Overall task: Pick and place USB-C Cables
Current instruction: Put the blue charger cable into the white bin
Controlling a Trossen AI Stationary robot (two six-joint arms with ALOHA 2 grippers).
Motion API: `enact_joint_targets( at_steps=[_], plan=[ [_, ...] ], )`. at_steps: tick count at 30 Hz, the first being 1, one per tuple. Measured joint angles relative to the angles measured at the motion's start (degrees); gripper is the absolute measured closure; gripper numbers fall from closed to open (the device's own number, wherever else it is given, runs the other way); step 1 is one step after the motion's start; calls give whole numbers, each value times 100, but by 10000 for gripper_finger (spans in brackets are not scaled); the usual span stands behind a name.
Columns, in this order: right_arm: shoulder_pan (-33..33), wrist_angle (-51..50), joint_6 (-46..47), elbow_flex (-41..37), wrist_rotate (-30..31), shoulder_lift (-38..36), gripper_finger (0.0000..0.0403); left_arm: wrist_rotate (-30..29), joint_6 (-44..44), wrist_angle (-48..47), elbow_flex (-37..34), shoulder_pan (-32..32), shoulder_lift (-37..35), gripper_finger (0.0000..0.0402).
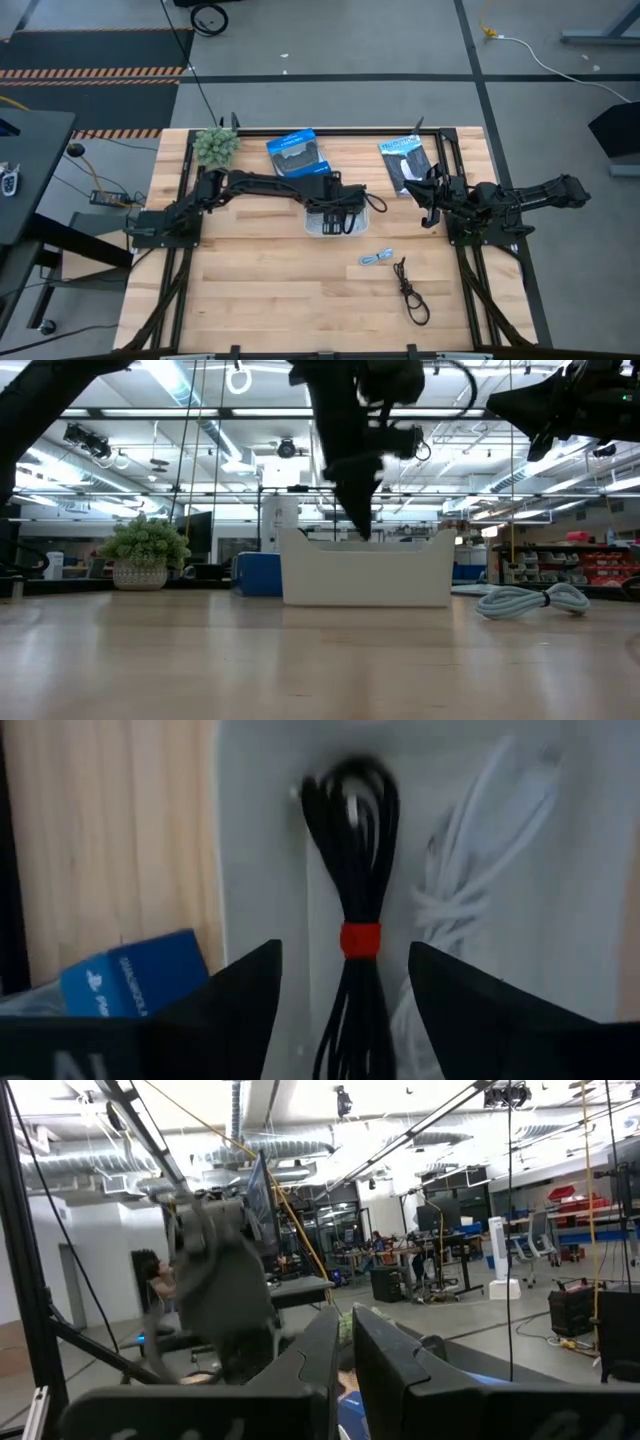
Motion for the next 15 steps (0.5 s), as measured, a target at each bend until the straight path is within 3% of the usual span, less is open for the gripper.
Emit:
enact_joint_targets(
  at_steps=[7,12,15],
  plan=[
    [1,0,1,0,0,-1,364,1283,-1099,900,287,-212,-1,201],
    [0,0,0,0,2,-2,364,1089,-1403,1777,287,-698,145,216],
    [0,4,1,0,2,-2,364,442,-1257,2417,288,-1045,146,221]
  ],
)
